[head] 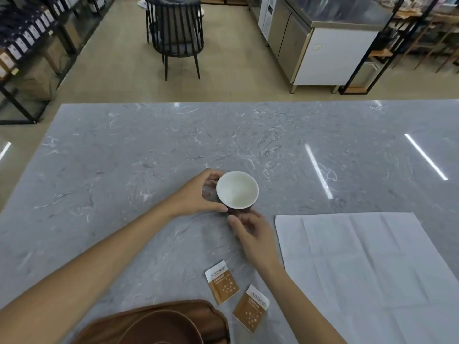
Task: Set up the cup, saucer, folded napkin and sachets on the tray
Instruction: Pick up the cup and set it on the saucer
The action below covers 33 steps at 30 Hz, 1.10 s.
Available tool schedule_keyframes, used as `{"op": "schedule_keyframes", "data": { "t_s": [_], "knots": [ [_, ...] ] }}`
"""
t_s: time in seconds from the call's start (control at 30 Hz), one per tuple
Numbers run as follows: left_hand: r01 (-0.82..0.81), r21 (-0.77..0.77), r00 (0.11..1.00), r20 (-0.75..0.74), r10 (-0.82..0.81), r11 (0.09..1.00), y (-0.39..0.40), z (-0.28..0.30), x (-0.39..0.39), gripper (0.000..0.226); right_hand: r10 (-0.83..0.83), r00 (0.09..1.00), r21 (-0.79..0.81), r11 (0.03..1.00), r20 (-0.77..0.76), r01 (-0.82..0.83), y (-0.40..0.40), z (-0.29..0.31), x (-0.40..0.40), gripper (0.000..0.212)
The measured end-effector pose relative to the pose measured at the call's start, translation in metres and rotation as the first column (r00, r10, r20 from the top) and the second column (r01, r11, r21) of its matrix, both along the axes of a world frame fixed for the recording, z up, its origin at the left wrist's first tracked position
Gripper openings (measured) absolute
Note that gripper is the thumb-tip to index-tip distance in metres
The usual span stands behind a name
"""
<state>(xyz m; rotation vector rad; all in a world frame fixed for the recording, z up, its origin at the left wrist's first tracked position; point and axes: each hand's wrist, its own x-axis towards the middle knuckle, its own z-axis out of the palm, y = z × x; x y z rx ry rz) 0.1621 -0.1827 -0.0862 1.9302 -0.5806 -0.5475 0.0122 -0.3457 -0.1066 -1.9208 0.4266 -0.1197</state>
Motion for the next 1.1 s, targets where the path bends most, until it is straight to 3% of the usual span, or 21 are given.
{"op": "schedule_keyframes", "data": {
  "t_s": [0.17, 0.33, 0.67, 0.87, 1.1],
  "knots": [
    [0.099, 0.109, 0.994, 0.036, -0.104, 0.989, -0.004, 0.008, 0.007, 0.101, 0.038, 0.999, -0.042, 0.998, -0.022, -0.039, -0.005, 0.002, -0.003, 0.016],
    [0.122, 0.062, 0.992, -0.043, -0.120, 0.991, -0.009, 0.011, 0.008, 0.100, 0.069, 0.995, -0.040, 0.997, -0.077, -0.072, -0.009, 0.005, -0.005, 0.016],
    [-0.021, -0.019, 1.000, -0.008, 0.021, 1.000, 0.021, 0.018, -0.034, 0.098, 0.174, 0.984, -0.100, 0.979, -0.025, -0.176, -0.006, 0.023, -0.030, 0.017],
    [-0.083, -0.029, 0.996, 0.037, 0.084, 0.996, 0.052, 0.042, -0.082, 0.094, 0.245, 0.969, -0.143, 0.960, 0.009, -0.242, 0.012, 0.046, -0.067, 0.006],
    [-0.111, -0.012, 0.991, 0.079, 0.111, 0.994, 0.098, 0.062, -0.144, 0.095, 0.308, 0.947, -0.101, 0.949, 0.088, -0.299, 0.047, 0.063, -0.120, 0.018]
  ]
}}
